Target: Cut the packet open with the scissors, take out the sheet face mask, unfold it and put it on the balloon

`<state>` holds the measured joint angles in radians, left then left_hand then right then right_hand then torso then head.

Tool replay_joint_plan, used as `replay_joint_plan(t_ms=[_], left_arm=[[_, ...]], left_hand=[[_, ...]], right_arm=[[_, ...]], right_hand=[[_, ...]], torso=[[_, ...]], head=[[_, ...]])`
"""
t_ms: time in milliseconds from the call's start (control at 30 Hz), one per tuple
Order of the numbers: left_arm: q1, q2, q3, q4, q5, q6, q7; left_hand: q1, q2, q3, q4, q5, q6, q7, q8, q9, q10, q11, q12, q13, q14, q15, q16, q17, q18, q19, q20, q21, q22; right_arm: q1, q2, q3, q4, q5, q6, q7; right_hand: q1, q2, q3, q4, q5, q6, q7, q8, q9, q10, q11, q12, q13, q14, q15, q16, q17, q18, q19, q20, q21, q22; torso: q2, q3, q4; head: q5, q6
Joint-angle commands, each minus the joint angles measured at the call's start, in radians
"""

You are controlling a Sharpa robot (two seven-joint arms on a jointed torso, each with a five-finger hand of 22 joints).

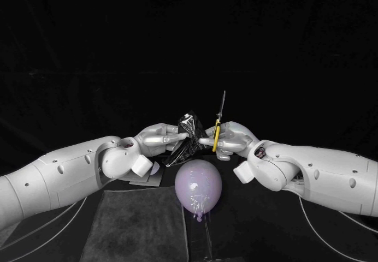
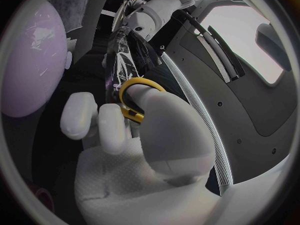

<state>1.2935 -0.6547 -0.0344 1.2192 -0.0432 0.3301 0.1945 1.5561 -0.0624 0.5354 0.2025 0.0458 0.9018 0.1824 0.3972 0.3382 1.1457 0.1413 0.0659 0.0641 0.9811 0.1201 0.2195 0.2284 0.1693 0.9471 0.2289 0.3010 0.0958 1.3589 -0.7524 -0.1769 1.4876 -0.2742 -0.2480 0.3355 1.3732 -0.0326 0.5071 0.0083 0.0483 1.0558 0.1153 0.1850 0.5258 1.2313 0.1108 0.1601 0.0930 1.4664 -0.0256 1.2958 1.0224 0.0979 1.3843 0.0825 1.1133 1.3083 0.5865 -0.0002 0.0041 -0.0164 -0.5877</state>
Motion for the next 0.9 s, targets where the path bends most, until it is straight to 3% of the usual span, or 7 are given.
replay_joint_plan(t_ms=[33, 233, 567, 667, 733, 833, 900], left_arm=[[0.004, 0.004, 0.002, 0.001, -0.013, -0.04, 0.008], [0.005, 0.005, 0.002, 0.004, -0.028, -0.072, -0.002], [0.005, -0.001, 0.002, 0.017, -0.08, -0.068, -0.008], [0.005, -0.003, 0.002, 0.02, -0.09, -0.061, -0.01], [0.005, -0.004, 0.001, 0.02, -0.088, -0.059, -0.009], [0.006, -0.005, 0.001, 0.017, -0.067, -0.061, -0.01], [0.006, -0.006, 0.0, 0.014, -0.047, -0.064, -0.009]], left_hand=[[-0.004, 0.005, -0.002, -0.006, 0.003, -0.002, 0.001, 0.003, 0.004, 0.002, 0.001, 0.0, 0.0, 0.002, 0.002, 0.003, 0.002, 0.013, 0.004, -0.002, 0.004, 0.0], [-0.033, -0.025, -0.028, -0.001, 0.002, -0.02, 0.015, -0.008, 0.001, -0.026, 0.014, -0.006, -0.002, -0.025, 0.013, -0.011, 0.004, 0.007, -0.021, 0.008, -0.011, -0.009], [-0.196, -0.142, -0.181, 0.089, 0.003, -0.223, 0.065, -0.136, -0.053, -0.236, 0.084, 0.0, -0.003, -0.208, 0.081, -0.079, -0.012, -0.048, -0.222, 0.061, -0.144, -0.036], [-0.277, -0.106, -0.285, 0.088, 0.001, -0.302, 0.086, -0.17, -0.076, -0.287, 0.099, 0.001, 0.001, -0.253, 0.096, -0.095, -0.019, -0.08, -0.349, 0.063, -0.19, -0.037], [-0.341, -0.066, -0.474, 0.092, 0.002, -0.398, 0.057, -0.21, -0.11, -0.326, 0.118, -0.001, 0.0, -0.344, 0.113, -0.121, -0.041, -0.105, -0.482, 0.063, -0.226, -0.048], [-0.374, -0.069, -0.586, 0.098, 0.004, -0.473, 0.089, -0.241, -0.138, -0.354, 0.121, -0.003, -0.001, -0.411, 0.117, -0.137, -0.06, -0.107, -0.51, 0.065, -0.233, -0.049], [-0.375, -0.104, -0.628, 0.099, 0.006, -0.489, 0.097, -0.247, -0.143, -0.371, 0.124, -0.003, -0.001, -0.475, 0.123, -0.153, -0.078, -0.106, -0.505, 0.064, -0.232, -0.047]], right_arm=[[-0.001, -0.001, 0.0, 0.008, -0.009, 0.003, 0.005], [-0.002, -0.007, 0.0, 0.02, -0.008, -0.018, 0.003], [-0.003, -0.016, 0.0, 0.031, 0.015, -0.098, -0.005], [-0.003, -0.021, 0.0, 0.034, 0.024, -0.122, -0.004], [-0.003, -0.025, 0.0, 0.036, 0.031, -0.139, -0.003], [-0.004, -0.031, 0.0, 0.039, 0.047, -0.171, 0.003], [-0.004, -0.037, 0.0, 0.04, 0.058, -0.195, 0.006]], right_hand=[[0.01, 0.006, 0.01, -0.001, 0.001, 0.009, -0.003, 0.01, 0.011, 0.142, -0.075, 0.004, 0.002, 0.004, -0.01, 0.005, 0.0, -0.008, 0.001, -0.009, 0.009, 0.02], [-0.001, 0.004, 0.02, -0.007, 0.001, 0.01, -0.007, 0.019, 0.023, 0.158, -0.079, 0.002, 0.005, 0.007, -0.015, 0.01, 0.011, -0.011, 0.007, -0.014, 0.024, 0.031], [-0.01, 0.0, 0.035, -0.016, 0.001, 0.011, -0.012, 0.03, 0.035, 0.176, -0.084, 0.001, 0.008, 0.013, -0.019, 0.023, 0.033, -0.014, 0.015, -0.019, 0.044, 0.045], [-0.013, -0.003, 0.041, -0.021, 0.001, 0.011, -0.013, 0.034, 0.04, 0.181, -0.086, 0.0, 0.009, 0.015, -0.021, 0.028, 0.041, -0.016, 0.018, -0.02, 0.052, 0.05], [-0.015, -0.005, 0.045, -0.024, 0.001, 0.011, -0.013, 0.036, 0.042, 0.184, -0.086, 0.0, 0.01, 0.016, -0.021, 0.03, 0.045, -0.016, 0.019, -0.021, 0.055, 0.052], [-0.017, -0.005, 0.047, -0.025, 0.001, 0.011, -0.014, 0.037, 0.043, 0.186, -0.086, -0.001, 0.011, 0.017, -0.021, 0.031, 0.046, -0.017, 0.02, -0.022, 0.057, 0.054], [-0.017, -0.005, 0.048, -0.025, 0.001, 0.011, -0.014, 0.037, 0.044, 0.186, -0.087, -0.001, 0.011, 0.016, -0.022, 0.031, 0.045, -0.017, 0.019, -0.022, 0.056, 0.053]], torso=[[0.0, 0.0001, 0.0008], [0.0, -0.0002, 0.0002], [-0.001, -0.0009, 0.0013], [-0.001, -0.0009, 0.0014], [-0.001, -0.0005, 0.0007], [-0.001, -0.0004, 0.0001], [-0.001, -0.0006, 0.0007]], head=[[-0.001, -0.001], [-0.001, 0.0], [-0.005, 0.005], [-0.006, 0.006], [-0.004, 0.007], [-0.004, 0.008], [-0.006, 0.012]])
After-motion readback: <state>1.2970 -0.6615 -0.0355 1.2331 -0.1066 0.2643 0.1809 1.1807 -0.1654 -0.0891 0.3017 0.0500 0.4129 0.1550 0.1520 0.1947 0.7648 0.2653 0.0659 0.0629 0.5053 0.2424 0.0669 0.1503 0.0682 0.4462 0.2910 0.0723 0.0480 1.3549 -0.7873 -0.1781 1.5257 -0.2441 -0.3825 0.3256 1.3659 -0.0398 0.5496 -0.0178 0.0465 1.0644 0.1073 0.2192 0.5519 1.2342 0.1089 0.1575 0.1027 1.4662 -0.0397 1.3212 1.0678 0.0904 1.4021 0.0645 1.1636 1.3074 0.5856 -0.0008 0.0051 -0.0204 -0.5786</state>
